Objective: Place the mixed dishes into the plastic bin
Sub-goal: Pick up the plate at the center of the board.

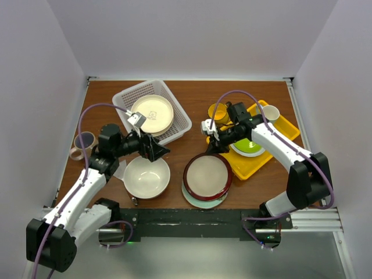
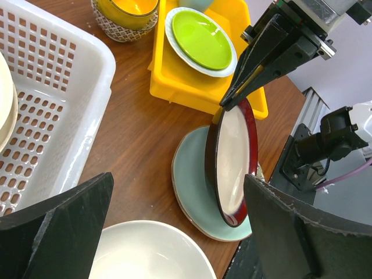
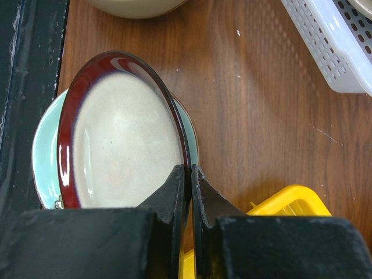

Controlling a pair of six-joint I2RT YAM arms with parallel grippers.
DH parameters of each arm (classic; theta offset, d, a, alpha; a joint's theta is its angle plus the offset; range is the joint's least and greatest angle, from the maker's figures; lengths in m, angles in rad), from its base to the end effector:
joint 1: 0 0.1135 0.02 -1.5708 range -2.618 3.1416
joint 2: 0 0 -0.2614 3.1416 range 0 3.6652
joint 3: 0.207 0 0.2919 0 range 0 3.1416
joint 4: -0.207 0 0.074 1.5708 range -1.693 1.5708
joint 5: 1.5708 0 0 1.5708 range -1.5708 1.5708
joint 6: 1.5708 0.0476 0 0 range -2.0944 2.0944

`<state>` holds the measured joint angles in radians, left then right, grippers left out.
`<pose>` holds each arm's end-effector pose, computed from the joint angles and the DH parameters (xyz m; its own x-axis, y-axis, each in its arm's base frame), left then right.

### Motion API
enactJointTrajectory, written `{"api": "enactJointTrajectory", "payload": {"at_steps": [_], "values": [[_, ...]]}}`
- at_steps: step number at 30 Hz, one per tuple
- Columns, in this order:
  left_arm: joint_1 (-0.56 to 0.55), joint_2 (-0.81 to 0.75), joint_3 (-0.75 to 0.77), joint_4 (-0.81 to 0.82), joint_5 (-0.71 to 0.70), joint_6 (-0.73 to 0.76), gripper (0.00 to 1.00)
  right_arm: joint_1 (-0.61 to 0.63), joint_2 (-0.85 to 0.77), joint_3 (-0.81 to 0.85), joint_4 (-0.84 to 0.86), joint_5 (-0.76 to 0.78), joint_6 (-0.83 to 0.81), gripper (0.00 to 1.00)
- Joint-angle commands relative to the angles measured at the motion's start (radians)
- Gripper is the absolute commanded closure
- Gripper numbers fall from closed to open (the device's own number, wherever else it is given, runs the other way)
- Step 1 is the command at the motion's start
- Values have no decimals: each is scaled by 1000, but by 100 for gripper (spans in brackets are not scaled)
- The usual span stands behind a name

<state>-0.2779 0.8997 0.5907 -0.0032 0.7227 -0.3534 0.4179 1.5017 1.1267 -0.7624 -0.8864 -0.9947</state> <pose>0.2339 -0.0995 0.2548 -0.5578 -0.1108 -0.8225 0.6587 0.5438 -0.5200 0.2898 0.1690 0.2310 0.0127 -0.5744 -0.8184 -0.9973 -0.0660 0.0309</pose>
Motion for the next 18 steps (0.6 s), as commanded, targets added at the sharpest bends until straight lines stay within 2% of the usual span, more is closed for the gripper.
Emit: {"api": "enactJointTrajectory", "payload": {"at_steps": [1, 13, 18], "values": [[-18, 1, 20, 16, -8, 25, 1, -7, -61, 7, 26, -85, -10, 100], [-69, 24, 26, 23, -35, 16, 2, -22, -77, 10, 18, -108, -12, 100], [-167, 53, 44, 5, -133, 13, 2, -34, -83, 12, 18, -129, -7, 100]]}}
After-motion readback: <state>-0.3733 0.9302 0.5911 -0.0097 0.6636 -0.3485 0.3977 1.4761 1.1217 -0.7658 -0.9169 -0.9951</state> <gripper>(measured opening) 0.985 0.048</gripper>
